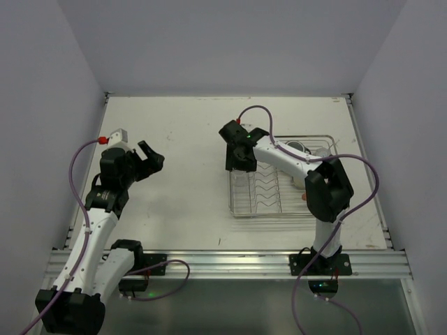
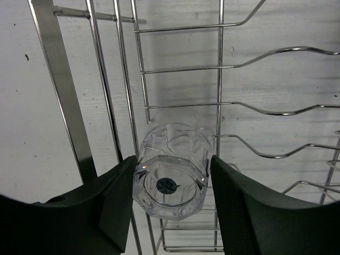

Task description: Unload the cups from the dish rack

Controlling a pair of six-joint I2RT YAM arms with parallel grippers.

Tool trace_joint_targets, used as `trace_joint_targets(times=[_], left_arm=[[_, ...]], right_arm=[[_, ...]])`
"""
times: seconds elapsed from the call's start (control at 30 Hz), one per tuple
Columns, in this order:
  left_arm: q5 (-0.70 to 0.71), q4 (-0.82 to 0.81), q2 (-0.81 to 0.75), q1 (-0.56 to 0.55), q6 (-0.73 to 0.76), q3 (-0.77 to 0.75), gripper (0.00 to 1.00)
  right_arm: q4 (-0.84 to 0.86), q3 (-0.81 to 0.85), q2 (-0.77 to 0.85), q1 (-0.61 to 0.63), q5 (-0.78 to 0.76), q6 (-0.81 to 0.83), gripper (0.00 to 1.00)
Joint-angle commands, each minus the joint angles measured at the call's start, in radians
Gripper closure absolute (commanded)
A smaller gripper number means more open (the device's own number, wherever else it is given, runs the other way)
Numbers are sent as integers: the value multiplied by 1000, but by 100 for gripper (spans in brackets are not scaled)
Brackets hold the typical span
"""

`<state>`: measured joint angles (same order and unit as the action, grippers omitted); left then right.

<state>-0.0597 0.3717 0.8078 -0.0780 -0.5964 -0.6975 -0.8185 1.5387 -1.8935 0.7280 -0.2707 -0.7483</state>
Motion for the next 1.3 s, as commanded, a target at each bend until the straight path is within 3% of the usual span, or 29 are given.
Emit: trace_joint_targets(times=[0.0,0.2,0.3,0.33,0.37,0.4,0.47,0.6,0.73,0.93,1.07,1.27], left_arm=[[-19,-20,1,7,30,-17,9],[-28,-17,-1,7,33,-17,9],[-37,-17,-2,7,33,-17,9],[-38,-17,-2,7,32,-17,9],[-40,-17,-2,7,32,-17,9],[-45,-17,-2,7,30,-17,9],[-49,-17,-4,7,30,-19,11],[-92,-27,-4,7,27,-23,14],[-178,-60,7,9,20,-25,30],[-392,-114,54,7,26,-33,27],[-685,-334,67,7,-70,38,22],[-894,-837,53,-11,-383,203,18]], right_arm=[[25,23,-35,10,-1,-34,42],[22,5,-26,10,-15,-49,41],[24,-2,-19,10,-19,-49,44],[25,-3,-16,10,-21,-46,63],[21,-2,-15,10,-30,-46,74],[18,-2,-12,10,-36,-46,91],[-1,6,5,11,-51,-45,100],[-33,17,60,11,-96,-34,100],[-70,18,137,10,-120,-23,100],[-82,0,267,10,-125,-13,100],[-9,-72,402,-9,-23,1,100],[258,-308,657,-102,314,23,100]])
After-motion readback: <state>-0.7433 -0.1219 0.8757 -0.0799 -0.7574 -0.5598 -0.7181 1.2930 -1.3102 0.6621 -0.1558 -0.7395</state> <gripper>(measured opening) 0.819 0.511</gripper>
